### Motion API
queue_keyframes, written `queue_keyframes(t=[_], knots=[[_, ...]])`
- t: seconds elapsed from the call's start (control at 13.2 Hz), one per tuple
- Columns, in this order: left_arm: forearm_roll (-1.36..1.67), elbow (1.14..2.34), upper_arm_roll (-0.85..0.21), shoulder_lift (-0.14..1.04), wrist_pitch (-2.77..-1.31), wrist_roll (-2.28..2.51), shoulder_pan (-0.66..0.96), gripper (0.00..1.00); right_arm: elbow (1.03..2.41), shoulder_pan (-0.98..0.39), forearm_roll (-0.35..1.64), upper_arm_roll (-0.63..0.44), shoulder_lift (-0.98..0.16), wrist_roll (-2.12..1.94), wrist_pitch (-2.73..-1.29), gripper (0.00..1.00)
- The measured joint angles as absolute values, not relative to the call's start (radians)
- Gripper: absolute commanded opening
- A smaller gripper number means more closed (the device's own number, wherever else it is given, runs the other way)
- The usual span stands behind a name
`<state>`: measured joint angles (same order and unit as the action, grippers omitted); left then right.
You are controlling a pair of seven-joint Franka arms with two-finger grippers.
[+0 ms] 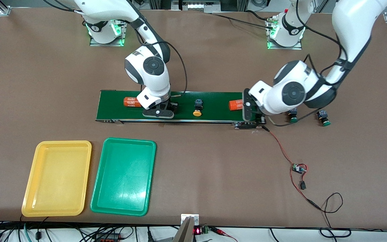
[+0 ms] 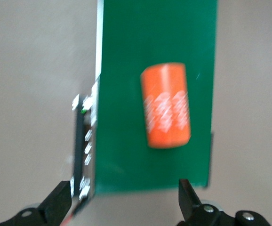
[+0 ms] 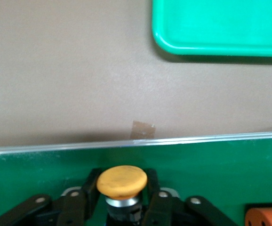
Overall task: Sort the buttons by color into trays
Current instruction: 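Drop the yellow button into the yellow tray while the left gripper grasps a green button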
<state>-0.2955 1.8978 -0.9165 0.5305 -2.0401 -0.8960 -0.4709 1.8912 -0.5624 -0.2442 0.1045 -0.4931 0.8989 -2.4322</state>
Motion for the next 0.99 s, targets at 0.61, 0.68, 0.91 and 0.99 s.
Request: queue_keyframes(t=[0.61, 0.68, 0.91, 0.99], knots=[[-0.288, 1.89, -0.671, 0.354, -1.969, -0.288, -0.44, 1.0, 1.794, -0.481, -0.21, 0.024, -0.404, 0.675, -2.293, 0.0], [-0.281, 1.893, -0.614, 0.346, -1.967, -0.234, -0.418, 1.0, 1.768, -0.449, -0.173, 0.003, -0.389, 0.58, -2.248, 0.0], [-0.209, 1.957, -0.492, 0.346, -1.965, -0.07, -0.363, 1.0, 1.707, -0.333, -0.065, -0.077, -0.375, 0.219, -2.166, 0.0], [-0.201, 1.991, -0.478, 0.351, -1.968, -0.026, -0.353, 1.0, 1.706, -0.289, -0.042, -0.101, -0.377, 0.111, -2.166, 0.0]])
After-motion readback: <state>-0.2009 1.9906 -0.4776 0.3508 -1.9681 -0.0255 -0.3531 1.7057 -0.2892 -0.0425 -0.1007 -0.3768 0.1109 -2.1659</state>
